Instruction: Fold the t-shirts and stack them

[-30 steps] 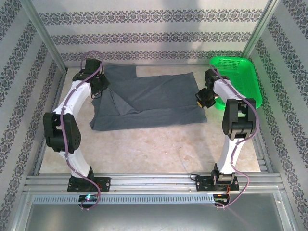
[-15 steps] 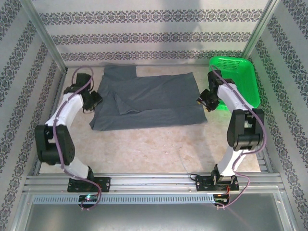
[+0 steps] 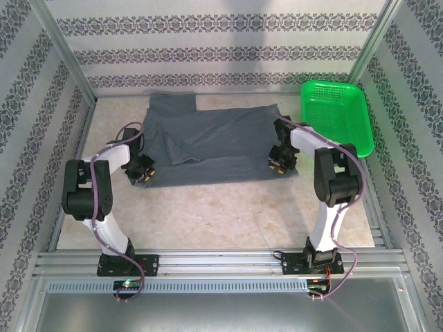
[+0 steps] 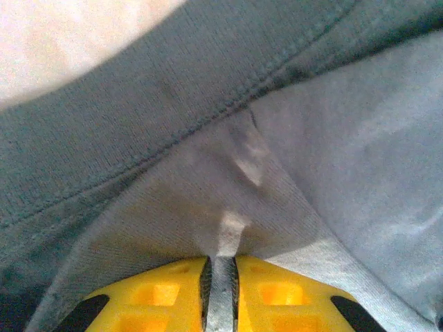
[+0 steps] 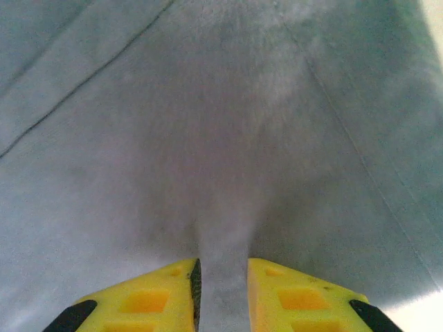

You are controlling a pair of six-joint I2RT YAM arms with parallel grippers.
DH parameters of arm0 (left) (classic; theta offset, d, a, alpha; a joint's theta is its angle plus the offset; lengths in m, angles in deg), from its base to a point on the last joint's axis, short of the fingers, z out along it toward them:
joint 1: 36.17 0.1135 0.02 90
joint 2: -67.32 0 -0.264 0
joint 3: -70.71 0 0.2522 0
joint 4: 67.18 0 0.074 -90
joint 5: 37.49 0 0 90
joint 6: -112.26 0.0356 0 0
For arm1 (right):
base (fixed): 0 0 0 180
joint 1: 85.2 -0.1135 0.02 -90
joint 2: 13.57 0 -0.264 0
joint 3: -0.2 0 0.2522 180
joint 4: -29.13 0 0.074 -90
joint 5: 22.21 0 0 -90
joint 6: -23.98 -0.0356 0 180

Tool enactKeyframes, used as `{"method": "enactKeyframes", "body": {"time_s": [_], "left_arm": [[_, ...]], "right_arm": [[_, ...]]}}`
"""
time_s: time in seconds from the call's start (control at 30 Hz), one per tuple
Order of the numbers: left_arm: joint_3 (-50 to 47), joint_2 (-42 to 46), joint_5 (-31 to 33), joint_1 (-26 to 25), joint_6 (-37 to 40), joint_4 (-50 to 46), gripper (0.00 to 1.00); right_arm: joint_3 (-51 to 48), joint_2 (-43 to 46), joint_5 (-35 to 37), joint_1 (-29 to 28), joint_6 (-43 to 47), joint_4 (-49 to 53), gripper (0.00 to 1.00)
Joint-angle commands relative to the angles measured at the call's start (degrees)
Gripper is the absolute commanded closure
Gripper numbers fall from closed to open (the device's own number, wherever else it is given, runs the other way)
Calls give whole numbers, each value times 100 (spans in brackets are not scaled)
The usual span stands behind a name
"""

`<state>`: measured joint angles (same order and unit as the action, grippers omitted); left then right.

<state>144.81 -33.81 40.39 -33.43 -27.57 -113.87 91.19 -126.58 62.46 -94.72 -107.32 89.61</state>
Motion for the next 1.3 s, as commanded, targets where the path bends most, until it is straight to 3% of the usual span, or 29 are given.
{"method": "enactKeyframes", "body": {"time_s": [0.0, 0.3, 0.53, 0.6, 0.67, 0.73, 0.83, 0.97, 1.03, 1.27], "left_arm": [[-226, 19, 543, 33, -176, -304, 82], [-1542, 1183, 802, 276, -168, -600, 83], [-2294, 2255, 912, 515, -299, -951, 83], [-2255, 2485, 927, 521, -332, -984, 78], [-2001, 2727, 1042, 479, -431, -1138, 67], [-1670, 2954, 1132, 346, -595, -1224, 58], [-1270, 3010, 855, 3, -908, -1055, 54], [-1130, 2664, 65, -627, -1453, -601, 52], [-1159, 2472, -105, -940, -1723, -346, 51], [-822, 1706, 412, -1425, -1622, -872, 46]], "right_arm": [[250, -269, 223, -50, 225, 552, 73], [-1149, 561, 233, -386, 46, 563, 71], [-2062, 1345, -199, -884, -320, 411, 69], [-2121, 1580, -285, -997, -370, 335, 68], [-1996, 1848, -207, -1055, -326, 355, 64], [-1800, 2196, -107, -1128, -214, 299, 60], [-1554, 2606, -272, -1264, 70, -36, 52], [-1430, 2693, -1423, -1325, 268, -915, 50], [-1359, 2615, -1671, -1372, 207, -1094, 51], [-1165, 2540, -1691, -1439, -57, -1207, 51]]}}
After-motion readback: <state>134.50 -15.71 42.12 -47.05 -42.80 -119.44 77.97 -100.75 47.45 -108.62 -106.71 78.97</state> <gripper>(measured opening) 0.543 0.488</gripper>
